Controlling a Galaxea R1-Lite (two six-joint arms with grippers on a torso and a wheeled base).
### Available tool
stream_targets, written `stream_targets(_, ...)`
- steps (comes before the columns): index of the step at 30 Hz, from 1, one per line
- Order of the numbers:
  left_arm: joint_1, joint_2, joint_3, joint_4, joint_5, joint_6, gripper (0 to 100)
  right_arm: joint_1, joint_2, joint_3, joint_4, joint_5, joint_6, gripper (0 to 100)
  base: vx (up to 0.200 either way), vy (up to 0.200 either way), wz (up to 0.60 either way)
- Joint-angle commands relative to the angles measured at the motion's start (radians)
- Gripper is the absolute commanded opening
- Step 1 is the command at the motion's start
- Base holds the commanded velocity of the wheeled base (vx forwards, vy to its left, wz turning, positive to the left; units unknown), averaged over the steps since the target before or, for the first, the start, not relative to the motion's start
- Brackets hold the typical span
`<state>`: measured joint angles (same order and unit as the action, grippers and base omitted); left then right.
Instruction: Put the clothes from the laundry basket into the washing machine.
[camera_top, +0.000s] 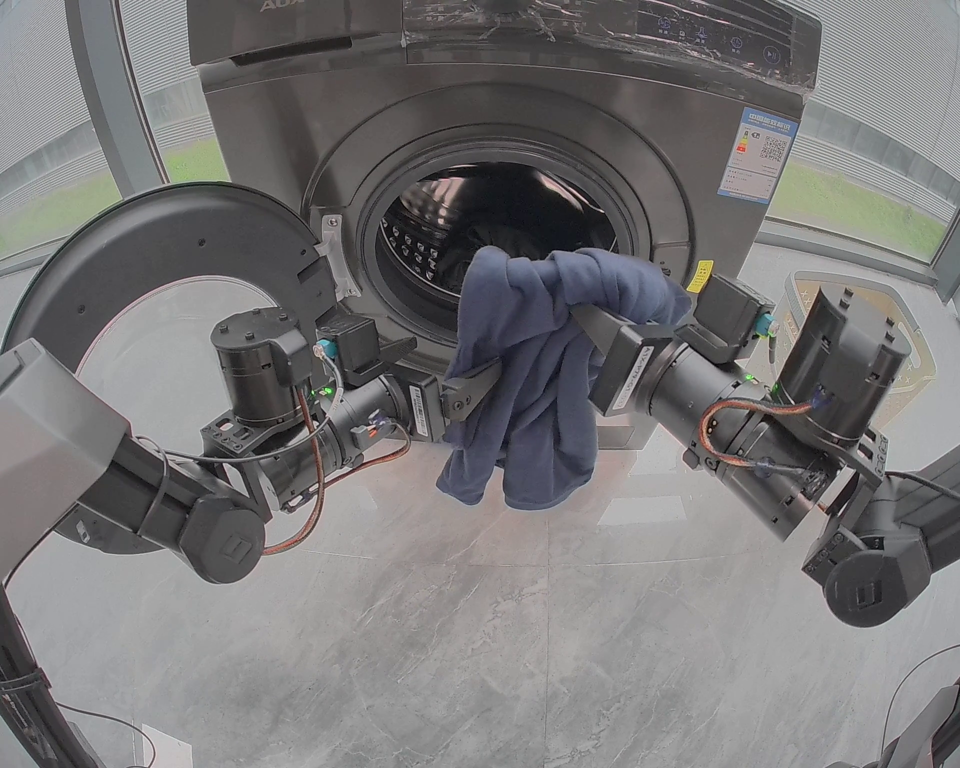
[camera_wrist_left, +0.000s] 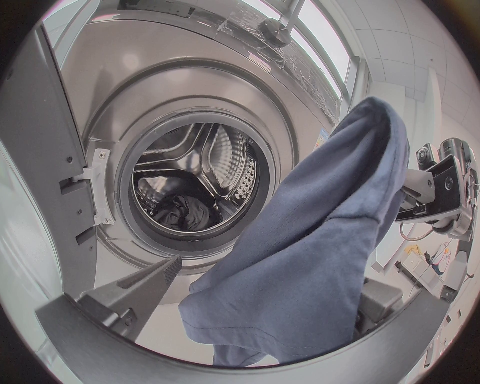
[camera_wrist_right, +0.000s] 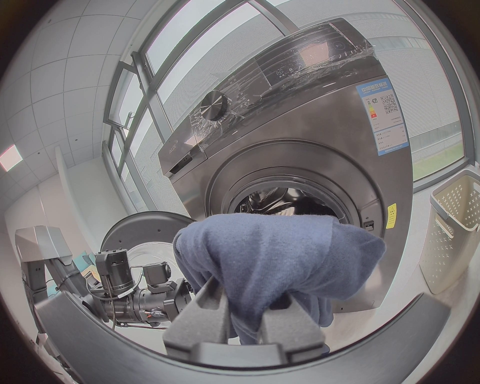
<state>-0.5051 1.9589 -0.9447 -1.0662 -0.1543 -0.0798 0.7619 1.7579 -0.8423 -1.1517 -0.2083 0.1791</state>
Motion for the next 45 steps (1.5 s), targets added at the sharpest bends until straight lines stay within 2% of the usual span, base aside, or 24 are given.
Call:
stream_targets(1, 0.007, 0.028, -0.014, -0.012, -0.001, 0.0, 100, 0.002, -0.001, 0.0, 0.0, 0.0, 0.0, 0, 0.0, 0.0, 0.0)
stream_targets(6, 0.01, 0.031, -0.014, -0.026, -0.004, 0.0, 100, 0.002, -0.001, 0.0, 0.0, 0.0, 0.0, 0, 0.0, 0.0, 0.0)
stream_targets(7, 0.011, 0.04, -0.016, -0.031, -0.002, 0.0, 0, 0.005, -0.001, 0.0, 0.0, 0.0, 0.0, 0, 0.0, 0.0, 0.0)
stream_targets(20, -0.007, 0.051, -0.023, -0.123, -0.008, -0.008, 0, -0.003, 0.002, 0.02, 0.0, 0.003, 0.0, 0, 0.0, 0.0, 0.0)
stream_targets(23, -0.03, -0.006, 0.03, -0.149, -0.008, -0.008, 0, -0.01, 0.008, 0.035, -0.002, 0.009, 0.002, 0, 0.0, 0.0, 0.0)
stream_targets(29, -0.081, -0.186, 0.254, -0.192, -0.01, -0.008, 0, -0.036, 0.091, 0.042, -0.094, 0.017, 0.0, 0, 0.0, 0.0, 0.0)
stream_targets(34, -0.116, -0.284, 0.44, -0.255, -0.008, 0.006, 0, -0.036, 0.164, 0.043, -0.151, 0.017, -0.001, 0, 0.0, 0.0, 0.0)
stream_targets(39, -0.122, -0.302, 0.517, -0.299, -0.007, 0.009, 0, -0.027, 0.175, 0.048, -0.168, 0.017, -0.001, 0, 0.0, 0.0, 0.0)
stream_targets(40, -0.121, -0.301, 0.543, -0.342, -0.008, 0.008, 0, -0.024, 0.175, 0.063, -0.174, 0.017, -0.001, 0, 0.0, 0.0, 0.0)
stream_targets(44, -0.11, -0.279, 0.538, -0.42, -0.004, 0.0, 0, -0.023, 0.167, 0.1, -0.175, 0.02, -0.01, 0, 0.0, 0.0, 0.0)
stream_targets(45, -0.104, -0.27, 0.535, -0.429, 0.001, 0.006, 0, -0.023, 0.166, 0.111, -0.177, 0.027, -0.015, 0, 0.0, 0.0, 0.0)
